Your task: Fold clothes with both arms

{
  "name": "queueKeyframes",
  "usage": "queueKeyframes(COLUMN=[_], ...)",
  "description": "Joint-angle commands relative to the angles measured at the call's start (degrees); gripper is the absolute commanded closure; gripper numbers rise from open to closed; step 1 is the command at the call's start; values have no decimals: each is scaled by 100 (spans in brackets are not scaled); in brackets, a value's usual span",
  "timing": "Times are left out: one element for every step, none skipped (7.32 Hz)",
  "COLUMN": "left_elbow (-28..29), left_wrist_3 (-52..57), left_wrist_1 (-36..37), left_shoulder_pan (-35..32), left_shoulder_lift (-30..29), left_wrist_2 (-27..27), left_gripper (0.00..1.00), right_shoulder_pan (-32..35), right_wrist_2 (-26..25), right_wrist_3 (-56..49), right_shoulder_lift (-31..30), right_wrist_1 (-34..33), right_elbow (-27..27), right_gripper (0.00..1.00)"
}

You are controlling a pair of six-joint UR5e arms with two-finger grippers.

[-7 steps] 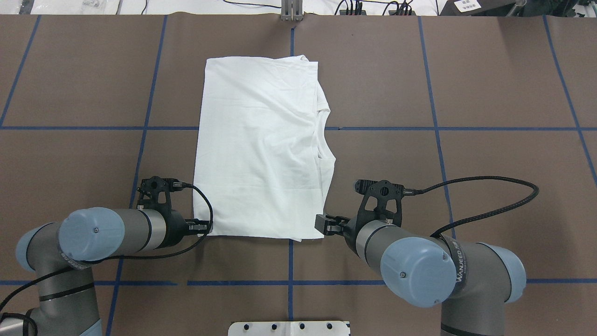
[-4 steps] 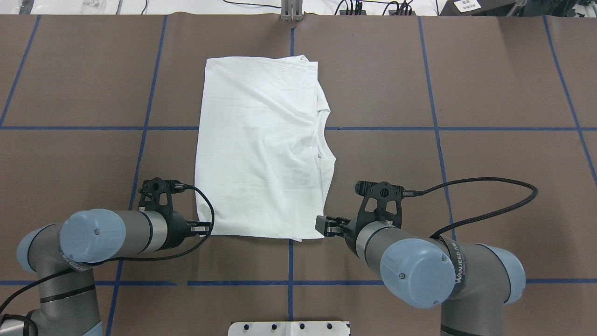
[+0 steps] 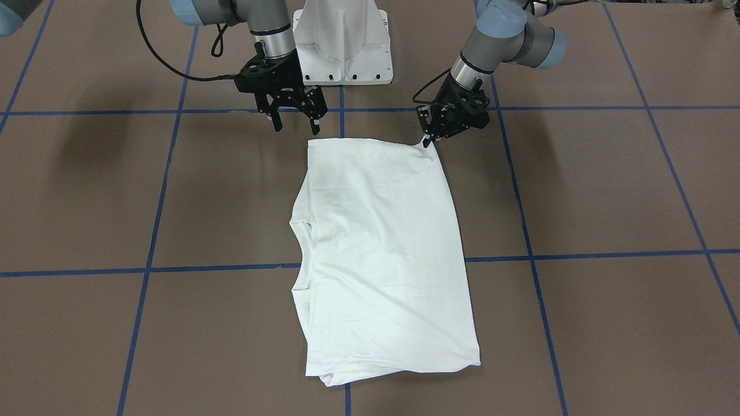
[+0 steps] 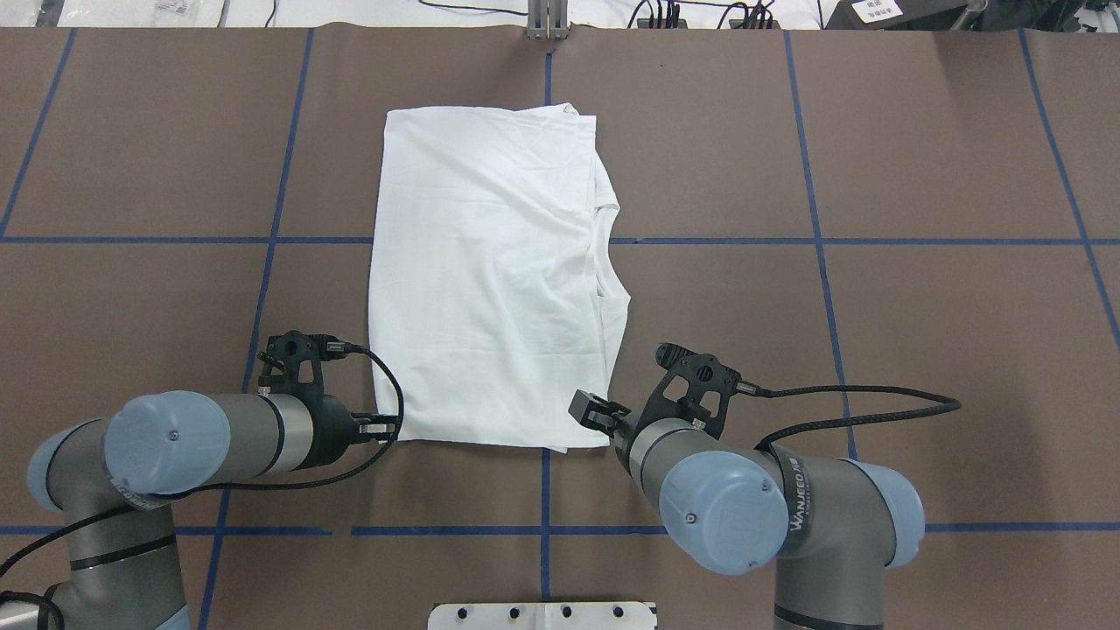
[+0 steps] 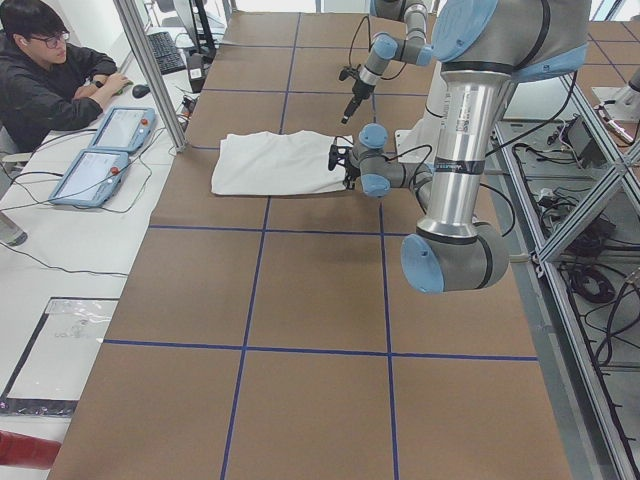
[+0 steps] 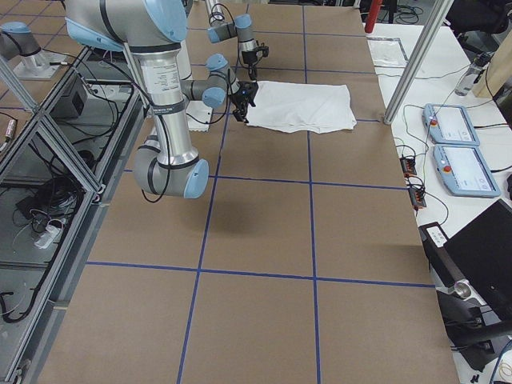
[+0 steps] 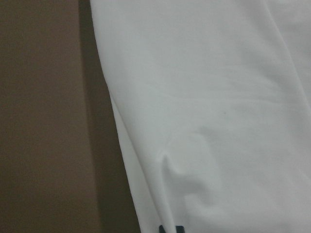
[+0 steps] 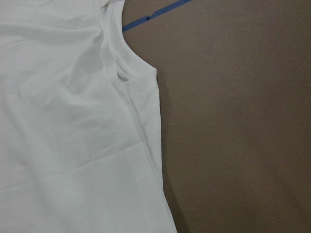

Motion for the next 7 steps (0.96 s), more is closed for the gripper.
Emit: queueKeyframes(left_elbow=[-53, -54, -62, -62, -97, -97, -97], left_wrist_3=[0, 0, 0, 0, 0, 0, 0], left_wrist_1=[0, 0, 0, 0, 0, 0, 0], left_shoulder_pan=[0, 0, 0, 0, 0, -9, -9], left_shoulder_lift=[1, 1, 1, 1, 9, 10, 10], left_wrist_2=[0, 0, 0, 0, 0, 0, 0], left_gripper=[100, 100, 100, 100, 100, 100, 100], right_shoulder_pan=[-17, -17, -26, -26, -26, -69, -139], right_wrist_2=[8, 25, 43, 43, 43, 43, 43], right_wrist_3=[713, 977, 1101, 1329, 1357, 1375, 1392], right_shoulder_lift=[307, 412, 553, 902, 1097, 1099, 1099], right_wrist_1=[-15, -24, -76, -303, -462, -472, -550], right_elbow=[-483, -615, -800, -1123, -1274, -1285, -1293], right_gripper=[5, 7, 8, 9, 9, 9, 9])
